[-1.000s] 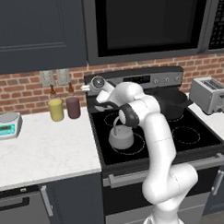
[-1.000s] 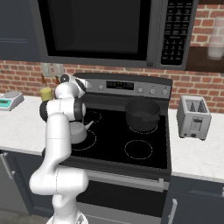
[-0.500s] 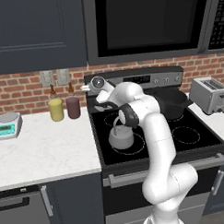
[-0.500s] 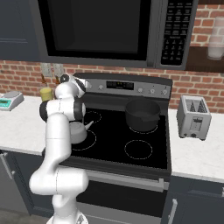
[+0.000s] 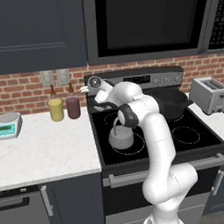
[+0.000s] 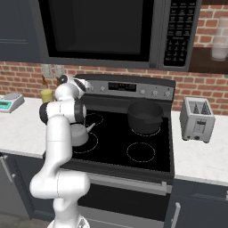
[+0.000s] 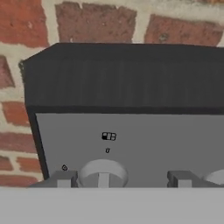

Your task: Pick the kettle from the counter and place it on a stove burner. Then turn the burner on.

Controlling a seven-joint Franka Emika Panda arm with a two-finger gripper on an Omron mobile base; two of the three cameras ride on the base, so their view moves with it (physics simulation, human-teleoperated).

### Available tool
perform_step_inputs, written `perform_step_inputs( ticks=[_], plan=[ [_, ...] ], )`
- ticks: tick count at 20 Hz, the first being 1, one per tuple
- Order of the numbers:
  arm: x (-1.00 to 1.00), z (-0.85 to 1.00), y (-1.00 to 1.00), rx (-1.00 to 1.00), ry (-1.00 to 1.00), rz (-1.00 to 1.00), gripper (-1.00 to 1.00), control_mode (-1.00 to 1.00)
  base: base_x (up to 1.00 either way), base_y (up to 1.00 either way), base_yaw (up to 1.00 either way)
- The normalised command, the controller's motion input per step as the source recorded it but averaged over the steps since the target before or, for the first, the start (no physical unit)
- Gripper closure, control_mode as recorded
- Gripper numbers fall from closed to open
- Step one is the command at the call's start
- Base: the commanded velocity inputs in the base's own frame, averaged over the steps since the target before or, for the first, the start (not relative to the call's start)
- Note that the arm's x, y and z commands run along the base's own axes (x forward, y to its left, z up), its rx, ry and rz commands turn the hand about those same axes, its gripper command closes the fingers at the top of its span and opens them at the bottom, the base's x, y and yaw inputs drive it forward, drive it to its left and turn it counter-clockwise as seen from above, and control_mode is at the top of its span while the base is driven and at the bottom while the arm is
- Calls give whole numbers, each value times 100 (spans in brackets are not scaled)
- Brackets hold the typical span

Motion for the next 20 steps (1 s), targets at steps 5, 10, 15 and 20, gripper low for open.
perform_step_inputs(
  ticks=[5,10,15,20],
  plan=[
    [4,0,0,-32,0,14,100,-100,0,0,0],
    [1,0,0,-35,0,17,100,-100,0,0,0],
    [0,0,0,-36,0,21,100,-100,0,0,0],
    [8,5,0,-37,0,24,100,-100,0,0,0]
  ],
)
